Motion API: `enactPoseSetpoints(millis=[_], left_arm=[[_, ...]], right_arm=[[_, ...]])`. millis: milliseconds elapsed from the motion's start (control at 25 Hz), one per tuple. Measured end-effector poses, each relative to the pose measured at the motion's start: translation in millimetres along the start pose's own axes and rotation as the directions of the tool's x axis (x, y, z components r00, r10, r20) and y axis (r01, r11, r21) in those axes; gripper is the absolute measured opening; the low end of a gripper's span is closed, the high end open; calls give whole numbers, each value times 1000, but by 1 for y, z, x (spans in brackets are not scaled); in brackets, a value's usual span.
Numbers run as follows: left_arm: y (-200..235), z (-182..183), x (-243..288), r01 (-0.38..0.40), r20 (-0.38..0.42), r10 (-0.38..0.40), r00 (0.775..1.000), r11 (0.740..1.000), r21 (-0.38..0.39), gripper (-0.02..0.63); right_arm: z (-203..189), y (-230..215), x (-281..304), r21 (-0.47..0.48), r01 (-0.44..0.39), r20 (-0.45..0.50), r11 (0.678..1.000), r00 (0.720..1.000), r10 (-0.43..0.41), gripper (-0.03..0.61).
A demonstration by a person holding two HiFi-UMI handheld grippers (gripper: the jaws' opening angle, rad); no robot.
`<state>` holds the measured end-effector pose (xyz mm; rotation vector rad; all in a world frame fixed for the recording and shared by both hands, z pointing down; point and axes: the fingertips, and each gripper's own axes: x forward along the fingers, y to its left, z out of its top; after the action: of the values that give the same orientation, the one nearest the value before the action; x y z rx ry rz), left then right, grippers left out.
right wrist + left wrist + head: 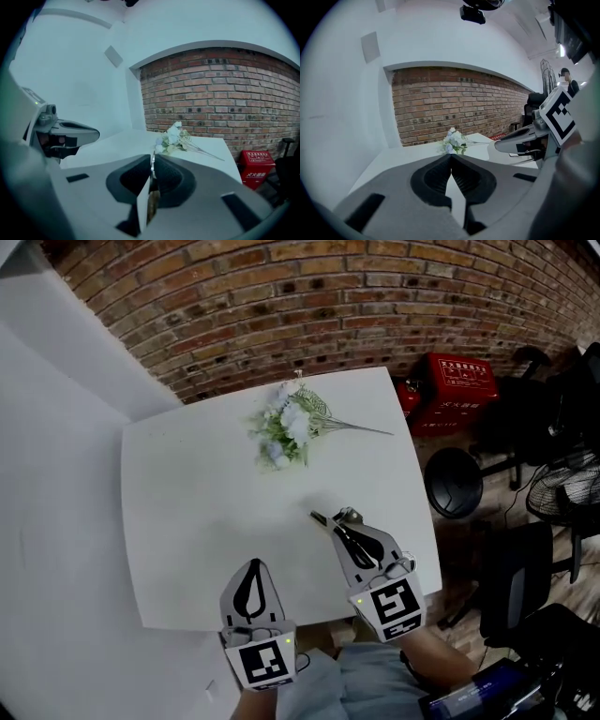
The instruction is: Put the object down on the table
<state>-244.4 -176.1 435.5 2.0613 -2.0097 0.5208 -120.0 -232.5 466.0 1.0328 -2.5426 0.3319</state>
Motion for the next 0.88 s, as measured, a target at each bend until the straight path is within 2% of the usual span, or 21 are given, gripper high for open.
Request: enactPoseSetpoints(millis=[440,880], left_arm=[[3,-31,22,44,-70,-45,997,999,-6,9],[-1,-44,33,82,-97,-82,992,997,-3,9]], right_arm=[[-33,-4,18,46,21,-72,999,997,-17,35],[-52,-4,24,66,31,-107,997,994,-24,35]])
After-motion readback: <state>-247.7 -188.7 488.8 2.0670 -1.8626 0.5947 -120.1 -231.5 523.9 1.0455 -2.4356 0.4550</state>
